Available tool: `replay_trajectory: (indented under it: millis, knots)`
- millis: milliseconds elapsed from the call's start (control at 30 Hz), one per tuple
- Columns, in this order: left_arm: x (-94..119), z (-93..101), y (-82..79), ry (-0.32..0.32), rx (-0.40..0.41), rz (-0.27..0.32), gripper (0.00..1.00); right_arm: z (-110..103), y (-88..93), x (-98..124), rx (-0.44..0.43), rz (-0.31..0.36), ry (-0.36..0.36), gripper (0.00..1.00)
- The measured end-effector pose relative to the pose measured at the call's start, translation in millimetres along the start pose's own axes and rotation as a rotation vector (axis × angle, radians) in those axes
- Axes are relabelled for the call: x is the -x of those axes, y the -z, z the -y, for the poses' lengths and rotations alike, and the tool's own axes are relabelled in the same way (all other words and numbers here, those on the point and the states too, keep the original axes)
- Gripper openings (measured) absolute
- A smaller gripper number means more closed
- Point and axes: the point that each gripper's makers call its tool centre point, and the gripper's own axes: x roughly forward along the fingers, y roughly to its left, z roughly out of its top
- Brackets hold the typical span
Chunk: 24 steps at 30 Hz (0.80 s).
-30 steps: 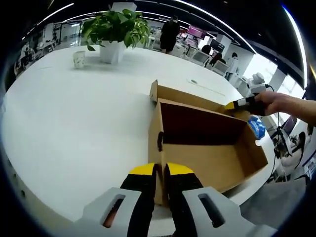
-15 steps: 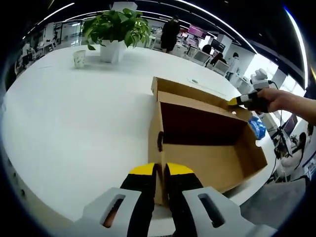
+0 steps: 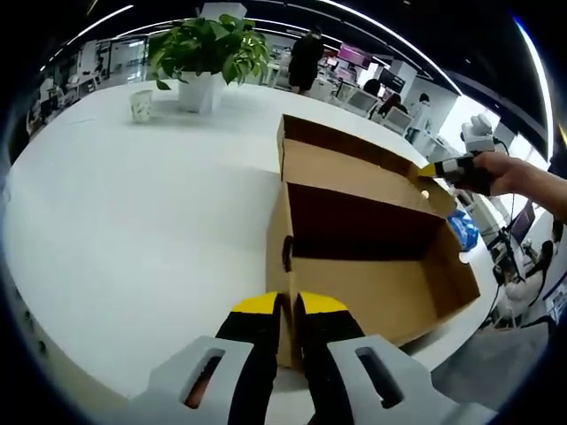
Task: Operate the shoe box by opening the lid, removing the specified soft item, and placing it in the target area until the item is outside and the box remains undamaged.
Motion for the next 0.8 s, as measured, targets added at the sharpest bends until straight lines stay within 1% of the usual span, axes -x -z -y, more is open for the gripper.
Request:
replay_trajectory:
  millis: [267,333,400,500,600,800]
  knots:
    - [-4.0,1.2,-3.9,-0.008,0.006,0.001,0.05,-5.9,-18.6,17.0,0.029,0.062,0.005,0.0]
    - [-4.6,1.1,-4.3,-0.012,0.006,0.001,0.05,-14.0,-21.9,25.3,0.052,0.088,-0.007,0.0]
    - [-5.1,0.7,-4.6,-0.017,0.01,0.003,0.05,-20.4,-23.4,34.4,0.077,0.104,-0.006,0.0]
    - [-6.5,1.2,-5.4,-0.021,0.01,0.003,0.05,-22.7,-28.5,39.6,0.1,0.127,-0.009,0.0]
    - [-6.6,1.8,-5.7,-0.024,0.012,0.003,0.05,-27.1,-29.1,47.0,0.104,0.141,-0.012,0.0]
    - [-9.2,0.7,-8.7,-0.032,0.02,0.004,0.05,-23.2,-36.5,49.3,0.127,0.162,-0.012,0.0]
